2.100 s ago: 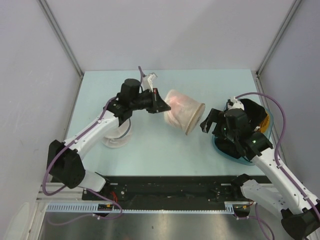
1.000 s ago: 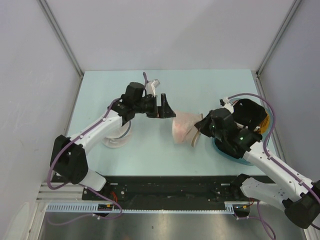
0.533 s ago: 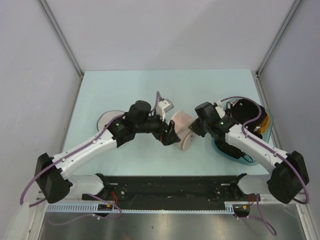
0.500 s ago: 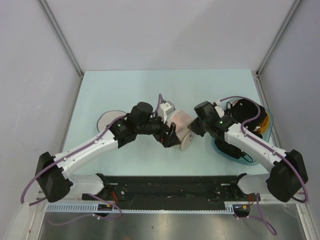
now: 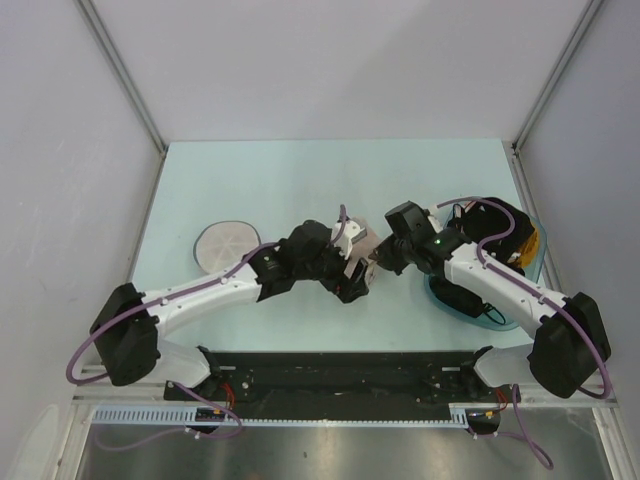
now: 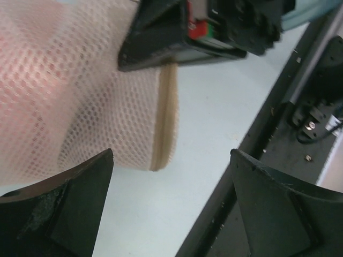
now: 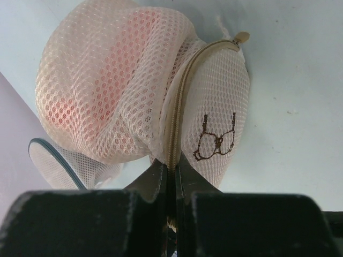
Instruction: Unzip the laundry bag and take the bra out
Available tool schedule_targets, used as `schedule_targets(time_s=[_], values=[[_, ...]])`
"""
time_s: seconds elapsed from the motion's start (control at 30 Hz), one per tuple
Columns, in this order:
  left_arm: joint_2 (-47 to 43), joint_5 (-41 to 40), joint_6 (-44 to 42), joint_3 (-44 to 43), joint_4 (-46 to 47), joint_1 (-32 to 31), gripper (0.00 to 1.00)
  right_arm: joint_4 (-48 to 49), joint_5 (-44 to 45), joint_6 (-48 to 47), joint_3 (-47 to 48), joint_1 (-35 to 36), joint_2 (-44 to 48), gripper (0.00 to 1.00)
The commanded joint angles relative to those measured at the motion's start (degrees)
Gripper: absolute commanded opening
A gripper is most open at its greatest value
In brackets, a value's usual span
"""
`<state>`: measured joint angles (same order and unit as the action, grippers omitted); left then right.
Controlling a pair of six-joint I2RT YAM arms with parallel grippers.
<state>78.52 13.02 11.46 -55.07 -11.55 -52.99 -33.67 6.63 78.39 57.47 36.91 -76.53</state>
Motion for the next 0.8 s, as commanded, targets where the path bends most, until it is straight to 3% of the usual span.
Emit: schedule_targets(time_s=[0.0,0.17,0.27,0.3,0.33,0.37,0.4,0.43,0.47,0.6,0.73,0.77], values=[[2.2,-6.7,2.4,0.8,7.8,-0.5,0.91,0.5,-2.1,1.7,2.3,-0.1,0.5,0.0],[4.6,-7.8,3.5,0.2,10.0,-1.5,0.82,0.9,-3.4,2.2,2.2,0.3,0.9,0.0],[4.4,-5.8,1.8,-0.7,8.3,-1.5,0.63,1.2,-3.3,1.1,2.3,0.3,1.6,0.06],[3.3,-5.3,0.7,-0.7,8.2,-1.4,0.42,1.7,-2.9,0.0,2.3,0.3,2.5,0.12],[2.7,-5.2,0.3,-0.7,7.6,-1.5,0.3,2.1,-2.9,-2.7,2.3,0.3,3.0,0.35],[2.2,-5.3,0.1,-1.1,7.1,-1.4,0.2,2.0,-2.7,-3.7,2.3,0.3,3.4,0.48],[1.0,-5.3,-0.2,-1.4,6.5,-1.4,0.03,1.9,-2.3,-4.6,2.4,0.2,4.7,0.61],[0.5,-5.3,-0.3,-1.7,4.7,-1.3,0.0,1.9,-2.3,-7.4,2.3,0.0,5.3,0.83],[0.0,-5.1,-0.5,-2.4,4.0,-1.2,0.0,1.6,-2.4,-8.6,2.2,-0.4,6.0,0.96],[-2.9,0.8,-2.5,-4.6,-0.5,0.2,0.01,2.7,-3.0,-17.8,2.2,-2.4,11.7,1.0],[-4.9,13.1,-1.2,-7.3,-4.4,7.0,0.01,3.1,2.6,-30.4,2.0,-2.8,22.0,1.0],[-5.3,19.7,-0.5,-7.4,-4.2,8.6,0.0,3.4,4.0,-34.2,1.8,-2.8,23.8,1.0]])
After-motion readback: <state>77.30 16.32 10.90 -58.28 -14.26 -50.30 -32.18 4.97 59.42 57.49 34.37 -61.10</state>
